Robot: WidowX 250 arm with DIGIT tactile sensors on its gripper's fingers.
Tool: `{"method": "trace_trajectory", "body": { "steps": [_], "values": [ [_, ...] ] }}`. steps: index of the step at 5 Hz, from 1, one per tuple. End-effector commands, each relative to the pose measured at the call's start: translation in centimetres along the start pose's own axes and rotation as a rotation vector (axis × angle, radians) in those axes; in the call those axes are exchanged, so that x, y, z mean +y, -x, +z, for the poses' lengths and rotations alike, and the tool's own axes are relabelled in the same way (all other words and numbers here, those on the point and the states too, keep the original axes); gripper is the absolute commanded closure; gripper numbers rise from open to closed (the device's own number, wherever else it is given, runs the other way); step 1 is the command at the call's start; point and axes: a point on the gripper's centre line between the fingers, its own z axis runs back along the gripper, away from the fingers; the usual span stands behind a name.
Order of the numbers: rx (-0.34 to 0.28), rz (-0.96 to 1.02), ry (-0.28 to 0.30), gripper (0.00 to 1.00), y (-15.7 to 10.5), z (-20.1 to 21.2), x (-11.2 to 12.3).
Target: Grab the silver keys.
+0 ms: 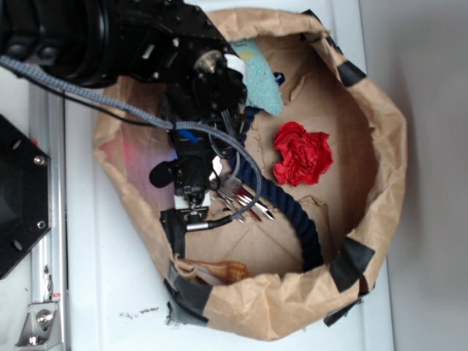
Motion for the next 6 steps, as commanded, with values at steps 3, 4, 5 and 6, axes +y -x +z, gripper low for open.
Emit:
{"method": "trace_trajectory", "body": {
  "steps": [3, 4, 5, 6],
  "values": [
    [-0.087, -0.006, -0.027, 1.0, 1.1, 1.7, -1.0],
    [-0.107, -0.007, -0.034, 1.0, 1.1, 2.3, -0.9],
    [-0.168, -0.016, -0.038, 0.89, 0.6, 4.8, -0.9],
    [-0.23, 0.001, -0.091, 0.0, 0.2, 6.1, -0.2]
  ]
}}
